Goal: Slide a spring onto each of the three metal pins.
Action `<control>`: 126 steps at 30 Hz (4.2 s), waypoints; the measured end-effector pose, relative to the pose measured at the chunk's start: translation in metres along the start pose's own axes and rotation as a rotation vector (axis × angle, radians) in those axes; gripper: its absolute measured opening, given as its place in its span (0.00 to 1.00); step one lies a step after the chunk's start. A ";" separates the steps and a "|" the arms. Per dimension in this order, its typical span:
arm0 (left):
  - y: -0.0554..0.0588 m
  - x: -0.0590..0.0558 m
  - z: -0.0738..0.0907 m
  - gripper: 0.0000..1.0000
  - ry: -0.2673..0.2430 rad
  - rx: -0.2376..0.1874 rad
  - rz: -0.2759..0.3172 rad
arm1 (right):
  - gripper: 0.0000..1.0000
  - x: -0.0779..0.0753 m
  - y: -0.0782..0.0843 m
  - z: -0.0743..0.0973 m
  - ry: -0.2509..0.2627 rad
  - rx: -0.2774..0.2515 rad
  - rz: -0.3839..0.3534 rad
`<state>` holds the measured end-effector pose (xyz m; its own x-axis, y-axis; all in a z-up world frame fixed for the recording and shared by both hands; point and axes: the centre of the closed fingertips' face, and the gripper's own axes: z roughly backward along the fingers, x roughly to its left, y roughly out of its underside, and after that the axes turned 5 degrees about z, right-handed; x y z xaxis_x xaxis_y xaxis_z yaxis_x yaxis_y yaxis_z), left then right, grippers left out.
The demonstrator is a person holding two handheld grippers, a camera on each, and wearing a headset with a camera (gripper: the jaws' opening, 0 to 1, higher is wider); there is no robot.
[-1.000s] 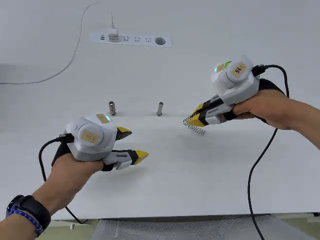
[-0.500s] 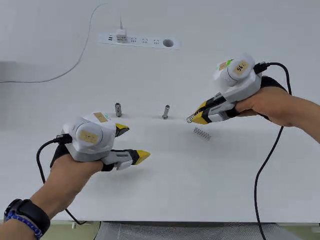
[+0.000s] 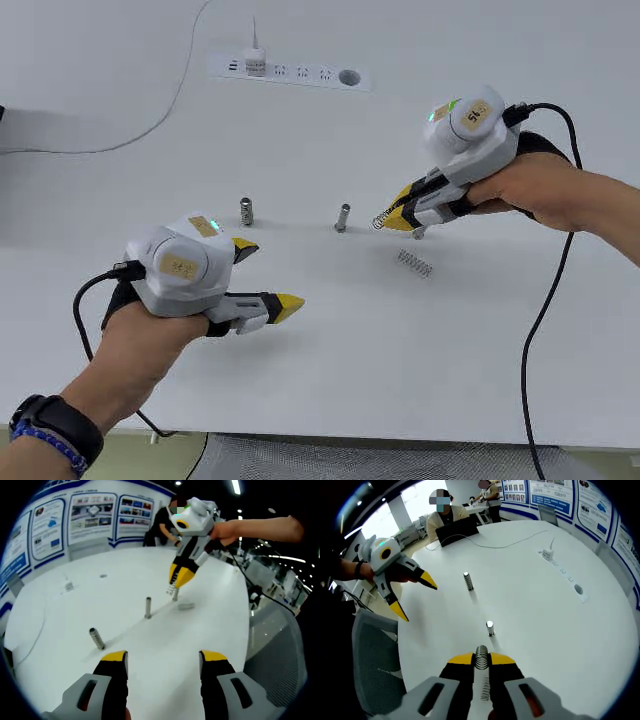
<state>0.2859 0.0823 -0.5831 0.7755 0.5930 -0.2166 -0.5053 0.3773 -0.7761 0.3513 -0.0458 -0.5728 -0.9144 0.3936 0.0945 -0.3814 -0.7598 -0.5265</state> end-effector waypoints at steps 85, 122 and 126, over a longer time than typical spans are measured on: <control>0.015 0.023 0.025 0.62 -0.052 -0.046 0.140 | 0.12 -0.017 -0.031 -0.054 -0.032 0.064 0.094; 0.016 0.019 0.027 0.62 -0.052 -0.032 0.142 | 0.13 -0.005 -0.017 -0.081 -0.014 0.090 0.118; 0.016 0.019 0.028 0.62 -0.054 -0.033 0.142 | 0.13 -0.005 -0.019 -0.081 -0.015 0.078 0.105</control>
<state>0.2818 0.1193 -0.5826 0.6750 0.6765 -0.2943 -0.5954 0.2640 -0.7588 0.3742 0.0088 -0.6312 -0.9516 0.3024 0.0548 -0.2921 -0.8348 -0.4667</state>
